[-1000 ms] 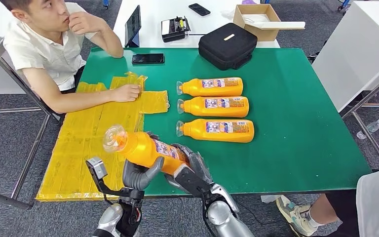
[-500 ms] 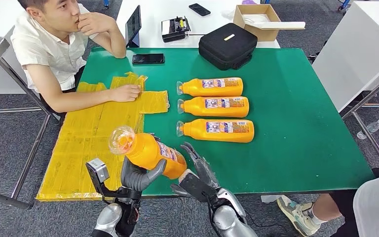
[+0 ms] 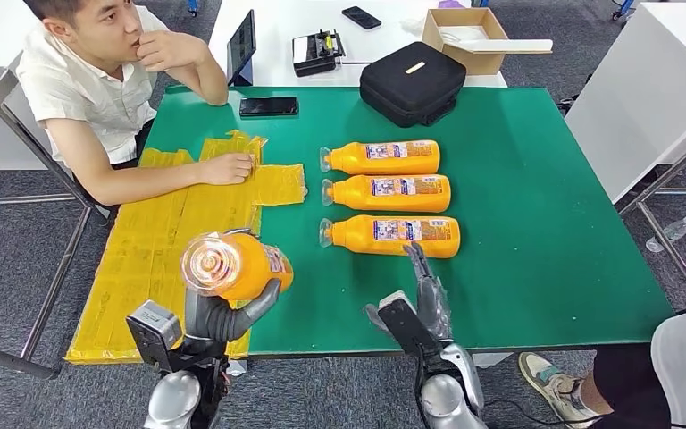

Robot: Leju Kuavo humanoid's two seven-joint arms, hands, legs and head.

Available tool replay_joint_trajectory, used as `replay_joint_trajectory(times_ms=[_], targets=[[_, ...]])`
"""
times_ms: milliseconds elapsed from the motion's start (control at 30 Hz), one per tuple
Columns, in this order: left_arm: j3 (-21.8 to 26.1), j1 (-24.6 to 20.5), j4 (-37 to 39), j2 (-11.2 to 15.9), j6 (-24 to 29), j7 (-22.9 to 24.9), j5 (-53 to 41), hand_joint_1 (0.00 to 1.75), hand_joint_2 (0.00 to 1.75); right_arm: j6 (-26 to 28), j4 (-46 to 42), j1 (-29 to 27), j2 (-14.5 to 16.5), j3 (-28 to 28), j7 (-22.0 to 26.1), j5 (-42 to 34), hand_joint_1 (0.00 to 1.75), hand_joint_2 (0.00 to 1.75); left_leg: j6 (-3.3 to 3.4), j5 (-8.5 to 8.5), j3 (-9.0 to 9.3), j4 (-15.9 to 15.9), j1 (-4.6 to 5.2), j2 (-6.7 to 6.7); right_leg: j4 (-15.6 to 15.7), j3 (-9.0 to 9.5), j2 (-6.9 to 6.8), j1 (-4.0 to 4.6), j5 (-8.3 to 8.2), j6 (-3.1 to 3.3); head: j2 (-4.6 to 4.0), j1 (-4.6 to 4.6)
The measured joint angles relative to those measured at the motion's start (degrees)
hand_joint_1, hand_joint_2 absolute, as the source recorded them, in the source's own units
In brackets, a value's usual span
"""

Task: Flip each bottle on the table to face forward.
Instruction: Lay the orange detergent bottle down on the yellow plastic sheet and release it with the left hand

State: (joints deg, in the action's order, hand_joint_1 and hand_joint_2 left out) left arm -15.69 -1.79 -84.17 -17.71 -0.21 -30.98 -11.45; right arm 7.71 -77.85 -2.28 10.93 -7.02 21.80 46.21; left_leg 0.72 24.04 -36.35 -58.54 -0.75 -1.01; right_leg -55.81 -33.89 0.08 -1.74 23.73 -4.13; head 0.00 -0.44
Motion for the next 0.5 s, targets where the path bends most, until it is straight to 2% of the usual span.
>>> replay_joint_trajectory(times_ms=[100, 167, 367, 500], targets=[[0.4, 0.9, -2.8, 0.0, 9.5, 0.2, -16.7, 1.75, 1.75, 2.3, -3.5, -0.5, 1.2, 3.2, 1.9, 2.4, 0.0, 1.75, 0.0, 0.0, 0.0, 0.0, 0.0, -0.01, 0.0, 0.01, 0.0, 0.0, 0.0, 0.0, 0.0, 0.01], [0.5, 1.0, -4.3, 0.0, 14.0, 1.9, -26.6, 1.75, 1.75, 2.3, -5.8, -0.5, 1.8, 5.0, 2.6, 2.8, 0.0, 1.75, 0.01, 0.0, -0.01, 0.0, 0.01, -0.02, 0.0, 0.02, 0.0, -0.01, 0.0, 0.0, 0.0, 0.02], [1.7, -0.2, -5.1, 0.4, 22.1, 9.4, -48.7, 1.75, 1.75, 0.2, -9.3, 0.1, 2.9, 7.5, 4.0, 1.8, 0.0, 1.75, 0.01, -0.01, 0.0, 0.0, 0.01, -0.03, 0.0, 0.02, 0.0, -0.01, -0.01, 0.0, 0.0, 0.02], [3.3, -3.4, 0.5, 1.7, 26.4, 13.9, -62.8, 1.75, 1.75, -0.5, -8.8, 1.8, 3.0, 7.4, 5.4, 1.2, 0.0, 1.75, 0.01, -0.07, 0.03, 0.0, 0.0, -0.03, 0.0, 0.05, -0.01, 0.0, -0.05, 0.05, 0.0, 0.02]])
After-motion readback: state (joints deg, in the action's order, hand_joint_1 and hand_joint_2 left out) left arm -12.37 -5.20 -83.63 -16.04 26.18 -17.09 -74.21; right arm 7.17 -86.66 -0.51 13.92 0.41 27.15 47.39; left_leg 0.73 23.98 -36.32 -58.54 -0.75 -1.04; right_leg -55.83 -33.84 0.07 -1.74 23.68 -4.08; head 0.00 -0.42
